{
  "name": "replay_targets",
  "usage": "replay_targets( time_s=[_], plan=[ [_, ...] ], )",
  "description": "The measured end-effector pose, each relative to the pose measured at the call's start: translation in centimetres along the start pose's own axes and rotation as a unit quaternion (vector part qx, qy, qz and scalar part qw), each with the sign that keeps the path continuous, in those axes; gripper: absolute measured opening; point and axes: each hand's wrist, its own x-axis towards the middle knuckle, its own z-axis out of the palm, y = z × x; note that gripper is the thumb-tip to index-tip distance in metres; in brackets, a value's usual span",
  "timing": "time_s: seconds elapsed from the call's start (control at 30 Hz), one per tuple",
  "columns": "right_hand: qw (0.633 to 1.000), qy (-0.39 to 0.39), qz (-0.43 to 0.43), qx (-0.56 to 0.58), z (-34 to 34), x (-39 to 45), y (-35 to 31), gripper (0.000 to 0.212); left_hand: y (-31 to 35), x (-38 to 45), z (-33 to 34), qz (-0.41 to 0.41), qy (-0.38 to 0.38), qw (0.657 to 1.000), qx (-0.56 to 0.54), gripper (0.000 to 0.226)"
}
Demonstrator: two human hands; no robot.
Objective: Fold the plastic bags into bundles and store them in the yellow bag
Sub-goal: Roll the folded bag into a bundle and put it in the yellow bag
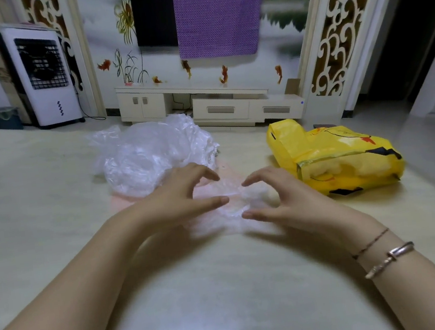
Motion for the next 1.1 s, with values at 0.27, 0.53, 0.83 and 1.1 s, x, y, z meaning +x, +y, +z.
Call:
replay_targets(
  time_s=[0.27,0.53,0.83,1.1],
  plan=[
    [0.995,-0.087,0.003,-0.05,-0.8,-0.6,-0.6,0.036,-0.3,-0.4,-0.1,-0.068,-0.107,0.992,0.026,0.069],
    [0.997,0.006,-0.011,-0.076,0.7,0.4,0.4,0.008,0.0,-0.4,0.4,-0.031,-0.096,0.993,0.066,0.056],
    [0.996,-0.056,0.036,-0.055,-0.2,-0.1,-0.1,0.039,-0.7,-0.2,0.3,0.025,-0.054,0.997,0.04,0.012],
    [0.987,-0.055,0.005,-0.154,-0.4,-0.4,-1.3,0.032,-1.1,0.7,0.3,-0.012,0.001,1.0,0.001,0.022]
  ],
)
